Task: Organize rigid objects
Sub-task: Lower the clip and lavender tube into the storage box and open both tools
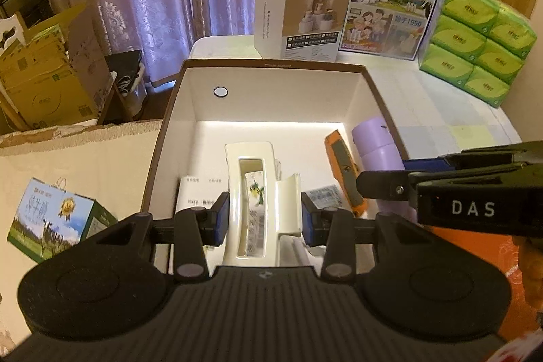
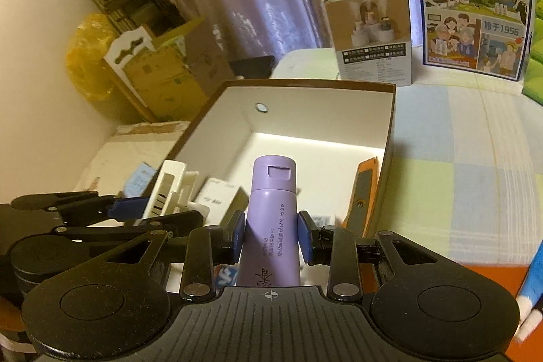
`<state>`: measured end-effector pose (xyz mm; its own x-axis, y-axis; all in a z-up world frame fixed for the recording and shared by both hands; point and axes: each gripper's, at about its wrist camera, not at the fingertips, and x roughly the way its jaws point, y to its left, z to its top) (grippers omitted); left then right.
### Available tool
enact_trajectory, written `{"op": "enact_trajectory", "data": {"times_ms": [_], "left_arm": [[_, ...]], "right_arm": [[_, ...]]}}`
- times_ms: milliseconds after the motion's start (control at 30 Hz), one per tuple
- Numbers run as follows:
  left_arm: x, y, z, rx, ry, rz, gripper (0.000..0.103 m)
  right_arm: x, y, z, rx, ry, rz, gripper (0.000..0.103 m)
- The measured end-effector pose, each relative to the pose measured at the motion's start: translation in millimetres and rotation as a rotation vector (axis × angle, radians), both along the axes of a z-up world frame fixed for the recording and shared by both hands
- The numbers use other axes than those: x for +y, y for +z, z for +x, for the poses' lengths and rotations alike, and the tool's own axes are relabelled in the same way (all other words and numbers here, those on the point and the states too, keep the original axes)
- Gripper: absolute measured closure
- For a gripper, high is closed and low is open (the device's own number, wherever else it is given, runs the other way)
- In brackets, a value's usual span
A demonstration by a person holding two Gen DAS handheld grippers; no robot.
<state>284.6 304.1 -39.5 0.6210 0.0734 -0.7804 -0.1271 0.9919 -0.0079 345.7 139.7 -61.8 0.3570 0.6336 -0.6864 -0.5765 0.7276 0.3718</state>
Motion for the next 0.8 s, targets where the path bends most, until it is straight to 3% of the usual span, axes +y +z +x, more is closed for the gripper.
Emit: {"op": "enact_trajectory", "data": {"times_ms": [800], "left_arm": [[34,-40,102,0.09,-0.061,0.047,0.067]], "right_arm": [[60,-38,84,-0.003,-0.013,-0.171,0.073]]}}
